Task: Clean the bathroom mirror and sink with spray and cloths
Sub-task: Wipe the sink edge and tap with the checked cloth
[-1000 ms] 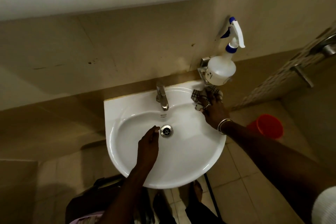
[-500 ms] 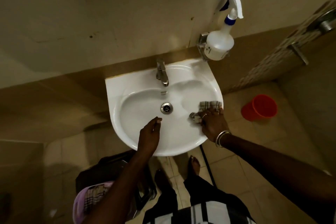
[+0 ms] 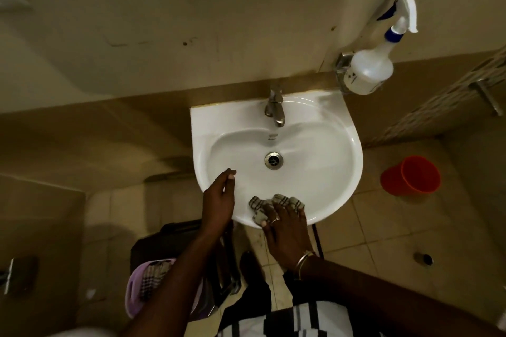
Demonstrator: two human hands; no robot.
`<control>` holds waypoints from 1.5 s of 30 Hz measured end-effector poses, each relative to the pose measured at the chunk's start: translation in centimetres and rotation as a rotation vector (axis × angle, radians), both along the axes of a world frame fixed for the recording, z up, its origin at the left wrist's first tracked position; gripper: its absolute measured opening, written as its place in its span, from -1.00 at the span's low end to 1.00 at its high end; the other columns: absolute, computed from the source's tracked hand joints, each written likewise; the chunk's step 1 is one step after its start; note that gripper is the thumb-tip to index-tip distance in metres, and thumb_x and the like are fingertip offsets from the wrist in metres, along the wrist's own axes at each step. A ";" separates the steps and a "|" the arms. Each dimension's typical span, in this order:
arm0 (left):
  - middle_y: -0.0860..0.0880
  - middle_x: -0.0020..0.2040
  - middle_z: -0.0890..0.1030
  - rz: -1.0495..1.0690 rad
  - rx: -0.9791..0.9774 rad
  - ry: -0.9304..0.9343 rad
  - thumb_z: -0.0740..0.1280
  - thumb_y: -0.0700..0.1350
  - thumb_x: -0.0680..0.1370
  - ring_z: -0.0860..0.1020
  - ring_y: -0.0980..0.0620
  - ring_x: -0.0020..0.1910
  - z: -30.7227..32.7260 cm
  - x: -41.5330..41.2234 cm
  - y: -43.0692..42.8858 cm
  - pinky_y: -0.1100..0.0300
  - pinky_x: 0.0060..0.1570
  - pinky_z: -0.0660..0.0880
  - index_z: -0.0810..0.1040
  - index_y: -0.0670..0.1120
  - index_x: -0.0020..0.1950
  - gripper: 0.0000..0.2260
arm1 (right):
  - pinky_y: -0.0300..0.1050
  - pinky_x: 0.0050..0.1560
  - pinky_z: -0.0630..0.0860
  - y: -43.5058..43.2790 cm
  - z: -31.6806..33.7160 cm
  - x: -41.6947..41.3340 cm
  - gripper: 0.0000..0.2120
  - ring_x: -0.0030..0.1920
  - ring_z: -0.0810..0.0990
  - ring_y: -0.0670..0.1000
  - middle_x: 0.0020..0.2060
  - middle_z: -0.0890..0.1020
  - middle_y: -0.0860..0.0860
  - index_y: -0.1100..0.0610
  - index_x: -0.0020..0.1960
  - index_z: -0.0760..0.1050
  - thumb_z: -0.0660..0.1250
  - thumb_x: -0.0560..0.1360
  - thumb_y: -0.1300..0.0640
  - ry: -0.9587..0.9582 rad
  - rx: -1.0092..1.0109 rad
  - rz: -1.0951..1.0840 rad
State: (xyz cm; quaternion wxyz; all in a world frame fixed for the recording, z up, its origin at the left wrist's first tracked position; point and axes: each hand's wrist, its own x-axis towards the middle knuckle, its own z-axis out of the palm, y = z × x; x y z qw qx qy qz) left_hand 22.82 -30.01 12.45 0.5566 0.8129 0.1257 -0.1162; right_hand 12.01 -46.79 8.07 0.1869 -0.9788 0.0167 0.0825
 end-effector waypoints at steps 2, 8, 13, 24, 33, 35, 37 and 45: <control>0.07 0.31 0.62 0.035 -0.016 -0.016 0.24 -0.03 0.70 0.50 0.18 0.32 -0.3 0.3 0.8 0.55 0.18 0.33 0.63 -0.04 0.30 -0.74 | 0.28 0.49 0.21 1.6 -0.4 0.1 -0.52 0.54 0.31 0.15 0.49 0.43 0.02 -0.04 0.52 0.36 0.06 0.65 -0.15 0.015 0.008 0.028; 0.03 0.27 0.64 0.115 0.000 -0.090 0.25 -0.08 0.70 0.53 0.17 0.29 -0.4 0.8 2.7 0.38 0.31 0.40 0.64 -0.09 0.29 -0.75 | 0.31 0.54 0.19 6.7 -1.5 2.8 -0.49 0.58 0.25 0.20 0.56 0.34 0.10 -0.10 0.57 0.22 0.09 0.63 -0.13 0.153 0.051 0.055; -0.01 0.25 0.65 0.253 0.048 -0.110 0.23 -0.07 0.70 0.57 0.10 0.22 -0.6 0.7 4.3 0.38 0.18 0.42 0.61 -0.09 0.33 -0.73 | 0.32 0.59 -0.08 10.2 -0.8 6.2 -0.30 0.65 -0.14 0.25 0.66 -0.11 0.16 -0.16 0.64 -0.26 -0.14 0.53 -0.14 0.237 0.158 0.214; -0.06 0.35 0.59 0.377 0.018 -0.036 0.20 -0.05 0.70 0.54 -0.03 0.30 0.0 3.5 5.9 0.22 0.23 0.38 0.52 -0.05 0.43 -0.68 | 0.15 0.64 -0.08 15.1 2.0 16.3 -0.41 0.64 -0.26 0.06 0.65 -0.24 -0.04 -0.12 0.66 -0.18 0.03 0.73 -0.08 0.266 0.547 0.005; -0.02 0.24 0.64 0.375 -0.065 0.003 0.25 -0.09 0.67 0.57 0.00 0.22 -0.1 4.5 5.6 0.14 0.18 0.45 0.60 -0.02 0.33 -0.74 | -0.29 0.43 0.28 13.6 3.3 23.3 -0.67 0.37 0.52 0.08 0.29 0.62 0.07 0.14 0.23 0.63 0.23 0.55 0.32 -0.030 0.711 -0.378; -0.01 0.24 0.64 0.343 -0.097 0.030 0.26 -0.09 0.67 0.57 -0.03 0.24 -0.4 4.8 5.1 0.11 0.21 0.47 0.61 0.00 0.31 -0.75 | -0.15 0.40 0.42 12.8 4.7 23.5 -0.72 0.31 0.59 0.12 0.27 0.65 0.09 0.07 0.28 0.61 0.29 0.61 0.23 -0.036 0.841 -0.451; -0.03 0.28 0.61 0.321 -0.141 0.068 0.26 -0.08 0.67 0.54 -0.03 0.28 -0.4 5.3 4.4 0.11 0.26 0.44 0.59 -0.01 0.35 -0.73 | -0.08 0.28 0.53 12.1 5.6 23.1 -0.71 0.22 0.63 0.13 0.21 0.67 0.06 -0.02 0.35 0.54 0.31 0.64 0.09 -0.046 0.974 -0.515; -0.07 0.22 0.67 0.299 -0.603 0.352 0.20 0.04 0.68 0.58 -0.08 0.28 0.5 7.4 2.5 -0.07 0.35 0.45 0.58 -0.01 0.33 -0.70 | 0.02 0.27 0.58 9.9 6.8 19.9 -0.69 0.22 0.64 0.04 0.23 0.64 0.06 0.05 0.39 0.47 0.30 0.66 0.14 -0.074 1.218 -0.599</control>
